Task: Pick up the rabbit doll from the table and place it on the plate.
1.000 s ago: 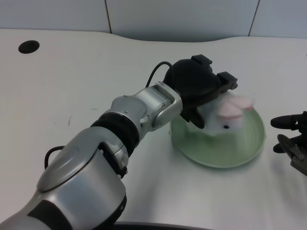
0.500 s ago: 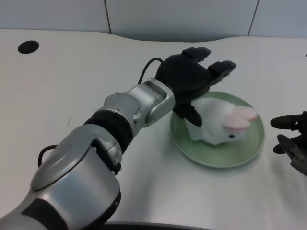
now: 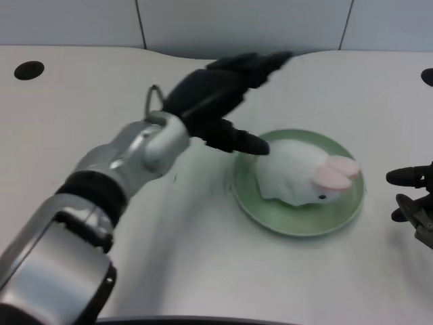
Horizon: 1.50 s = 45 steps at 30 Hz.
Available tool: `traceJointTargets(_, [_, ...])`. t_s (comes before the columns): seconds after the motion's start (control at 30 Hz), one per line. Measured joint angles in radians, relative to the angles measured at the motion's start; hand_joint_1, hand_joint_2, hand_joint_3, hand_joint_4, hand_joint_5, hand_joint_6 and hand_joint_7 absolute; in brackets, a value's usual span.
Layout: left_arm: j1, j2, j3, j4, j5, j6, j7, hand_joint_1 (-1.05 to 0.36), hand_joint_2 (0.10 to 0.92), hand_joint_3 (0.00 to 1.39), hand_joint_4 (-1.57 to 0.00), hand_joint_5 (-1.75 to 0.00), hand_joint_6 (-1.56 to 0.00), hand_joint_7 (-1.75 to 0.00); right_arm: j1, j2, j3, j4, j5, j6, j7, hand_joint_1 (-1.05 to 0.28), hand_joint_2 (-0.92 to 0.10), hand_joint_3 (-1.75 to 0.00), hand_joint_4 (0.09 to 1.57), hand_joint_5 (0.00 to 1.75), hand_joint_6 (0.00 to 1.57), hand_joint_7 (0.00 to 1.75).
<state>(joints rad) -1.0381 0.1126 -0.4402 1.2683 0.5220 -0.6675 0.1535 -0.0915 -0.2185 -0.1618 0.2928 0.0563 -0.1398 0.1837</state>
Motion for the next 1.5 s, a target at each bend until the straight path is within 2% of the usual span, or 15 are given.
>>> traceJointTargets(0.13, [0.142, 0.041, 0.152, -0.036, -0.195, -0.043, -0.165, -0.74, 0.921, 0.08, -0.37, -0.21, -0.32, -0.11, -0.011, -0.003, -0.001, 0.014, 0.006, -0.006, 0.009, -0.23, -0.92, -0.37, 0.37, 1.37, 0.45, 0.91])
traceJointTargets(0.23, [0.226, 0.036, 0.205, -0.071, -0.259, -0.040, -0.227, -0.72, 0.921, 0.14, -0.45, -0.33, -0.42, -0.09, -0.022, -0.004, -0.001, 0.019, 0.016, -0.016, 0.014, -0.23, -0.92, -0.37, 0.37, 1.36, 0.45, 0.91])
traceJointTargets(0.3, [0.270, 0.029, 0.232, -0.120, -0.293, -0.038, -0.239, -0.71, 0.921, 0.17, -0.47, -0.40, -0.46, -0.08, -0.023, -0.004, -0.001, 0.027, 0.017, -0.024, 0.015, -0.23, -0.92, -0.37, 0.37, 1.35, 0.45, 0.91])
traceJointTargets(0.37, [0.328, 0.023, 0.268, -0.190, -0.342, -0.022, -0.267, -0.73, 0.921, 0.24, -0.44, -0.67, -0.56, -0.05, -0.025, -0.005, -0.001, 0.039, 0.018, -0.028, 0.017, -0.23, -0.92, -0.37, 0.38, 1.36, 0.46, 0.91])
traceJointTargets(0.5, [0.447, 0.020, 0.319, -0.309, -0.409, 0.058, -0.313, -0.74, 0.921, 0.27, -0.42, -0.79, -0.60, -0.04, -0.024, -0.010, -0.007, 0.048, 0.021, -0.042, 0.017, -0.22, -0.92, -0.37, 0.38, 1.36, 0.46, 0.91])
traceJointTargets(0.53, [0.472, 0.019, 0.333, -0.344, -0.432, 0.087, -0.331, -0.65, 0.921, 0.35, -0.48, -1.10, -0.73, -0.11, -0.026, -0.010, -0.007, 0.049, 0.021, -0.044, 0.018, -0.22, -0.92, -0.38, 0.38, 1.36, 0.46, 0.91])
traceJointTargets(0.57, [0.505, 0.017, 0.356, -0.391, -0.474, 0.122, -0.352, -0.61, 0.921, 0.39, -0.49, -1.27, -0.79, -0.13, -0.028, -0.010, -0.006, 0.049, 0.021, -0.045, 0.019, -0.22, -0.92, -0.39, 0.38, 1.36, 0.46, 0.91])
traceJointTargets(0.7, [0.633, 0.019, 0.427, -0.528, -0.576, 0.287, -0.390, -0.56, 0.921, 0.48, -0.54, -1.69, -0.87, -0.40, -0.029, -0.011, -0.007, 0.052, 0.020, -0.050, 0.018, -0.22, -0.92, -0.38, 0.38, 1.35, 0.46, 0.91])
traceJointTargets(0.73, [0.659, 0.020, 0.436, -0.553, -0.587, 0.330, -0.398, -0.56, 0.921, 0.50, -0.53, -1.72, -0.80, -0.61, -0.030, -0.011, -0.008, 0.054, 0.021, -0.052, 0.018, -0.22, -0.92, -0.38, 0.39, 1.36, 0.46, 0.92])
traceJointTargets(0.83, [0.722, 0.034, 0.451, -0.619, -0.613, 0.438, -0.432, -0.57, 0.921, 0.52, -0.55, -1.72, -0.76, -0.80, -0.031, -0.010, -0.007, 0.054, 0.023, -0.056, 0.025, -0.23, -0.92, -0.39, 0.40, 1.37, 0.47, 0.92])
traceJointTargets(1.0, [0.767, 0.059, 0.453, -0.704, -0.622, 0.558, -0.467, -0.57, 0.921, 0.52, -0.57, -1.70, -0.74, -0.87, -0.031, -0.010, -0.008, 0.054, 0.024, -0.056, 0.026, -0.23, -0.92, -0.39, 0.39, 1.38, 0.46, 0.93])
traceJointTargets(1.07, [0.784, 0.068, 0.452, -0.736, -0.622, 0.569, -0.485, -0.59, 0.921, 0.53, -0.61, -1.74, -0.63, -1.29, -0.036, -0.010, -0.009, 0.060, 0.031, -0.057, 0.032, -0.23, -0.92, -0.40, 0.38, 1.38, 0.46, 0.93])
traceJointTargets(1.2, [0.833, 0.086, 0.453, -0.767, -0.625, 0.592, -0.521, -0.55, 0.921, 0.54, -0.72, -1.75, -0.52, -1.68, -0.051, -0.010, -0.017, 0.091, 0.036, -0.059, 0.035, -0.23, -0.92, -0.39, 0.38, 1.39, 0.46, 0.95])
traceJointTargets(1.4, [0.838, 0.087, 0.464, -0.761, -0.642, 0.595, -0.533, -0.52, 0.921, 0.54, -0.77, -1.75, -0.53, -1.75, -0.081, -0.010, -0.018, 0.132, 0.035, -0.083, 0.038, -0.22, -0.92, -0.37, 0.38, 1.39, 0.45, 0.95])
traceJointTargets(1.5, [0.808, 0.087, 0.473, -0.714, -0.647, 0.593, -0.543, -0.51, 0.921, 0.54, -0.76, -1.75, -0.53, -1.75, -0.105, -0.011, -0.023, 0.177, 0.035, -0.088, 0.039, -0.22, -0.92, -0.38, 0.38, 1.39, 0.44, 0.95])
